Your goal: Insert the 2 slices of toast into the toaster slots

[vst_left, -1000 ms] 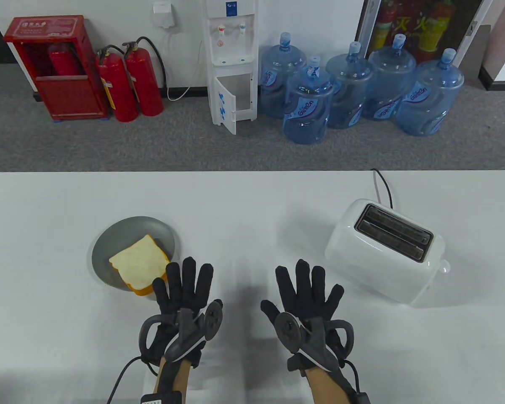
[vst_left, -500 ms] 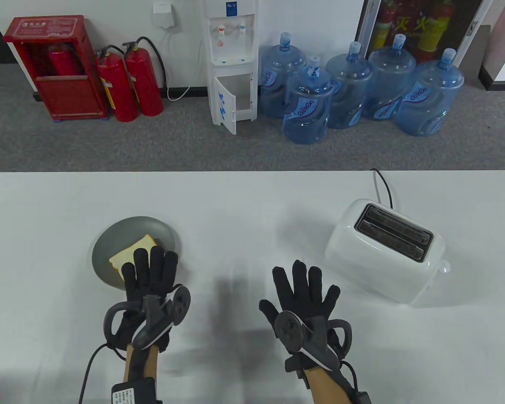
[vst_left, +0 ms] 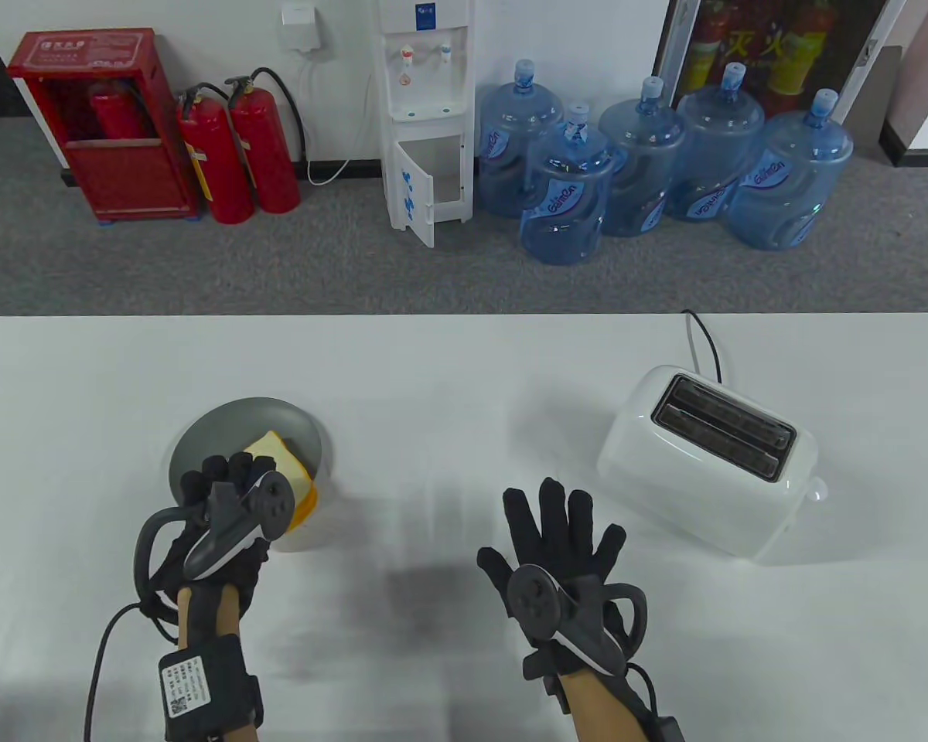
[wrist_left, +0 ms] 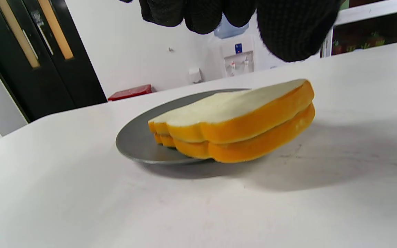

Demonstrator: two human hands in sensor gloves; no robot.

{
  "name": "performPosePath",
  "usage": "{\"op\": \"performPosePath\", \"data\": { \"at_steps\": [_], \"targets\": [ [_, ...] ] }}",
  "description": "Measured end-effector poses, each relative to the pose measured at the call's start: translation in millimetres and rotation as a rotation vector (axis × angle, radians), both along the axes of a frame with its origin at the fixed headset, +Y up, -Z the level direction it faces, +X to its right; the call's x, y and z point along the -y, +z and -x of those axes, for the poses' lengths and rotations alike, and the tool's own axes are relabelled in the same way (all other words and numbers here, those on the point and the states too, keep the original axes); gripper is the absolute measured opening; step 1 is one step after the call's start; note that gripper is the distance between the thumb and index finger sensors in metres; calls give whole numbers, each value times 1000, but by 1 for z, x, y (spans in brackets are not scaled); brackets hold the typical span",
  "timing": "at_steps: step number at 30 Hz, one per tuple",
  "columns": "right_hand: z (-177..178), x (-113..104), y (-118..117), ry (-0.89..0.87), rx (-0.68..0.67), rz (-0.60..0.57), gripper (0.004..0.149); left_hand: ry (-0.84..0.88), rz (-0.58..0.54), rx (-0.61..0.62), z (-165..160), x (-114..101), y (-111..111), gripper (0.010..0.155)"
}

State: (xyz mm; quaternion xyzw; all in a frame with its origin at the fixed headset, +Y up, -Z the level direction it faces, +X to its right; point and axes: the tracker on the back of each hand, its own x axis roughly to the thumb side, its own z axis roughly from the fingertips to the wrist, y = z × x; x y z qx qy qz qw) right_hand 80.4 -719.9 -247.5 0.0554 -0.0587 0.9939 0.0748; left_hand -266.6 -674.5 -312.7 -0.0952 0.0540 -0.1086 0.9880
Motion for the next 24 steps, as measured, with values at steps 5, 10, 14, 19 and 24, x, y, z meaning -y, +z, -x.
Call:
{"op": "performPosePath", "data": {
  "at_steps": [5, 10, 14, 19, 24],
  "targets": [
    [-1, 0, 0, -3, 9, 8, 76, 19, 92, -8, 5, 11, -4, 76],
    [-1, -1, -1, -3, 9, 15, 77, 6, 133, -4, 7, 25, -6, 78],
    [-1, -1, -1, -10, 12, 11, 77, 17, 132, -4, 9, 31, -7, 78],
    [-1, -1, -2, -8, 14, 17, 77, 0, 130, 1, 8, 35, -10, 75],
    [-2, -1, -2, -13, 14, 17, 77, -15, 110, 9, 7, 37, -12, 71]
  ]
}}
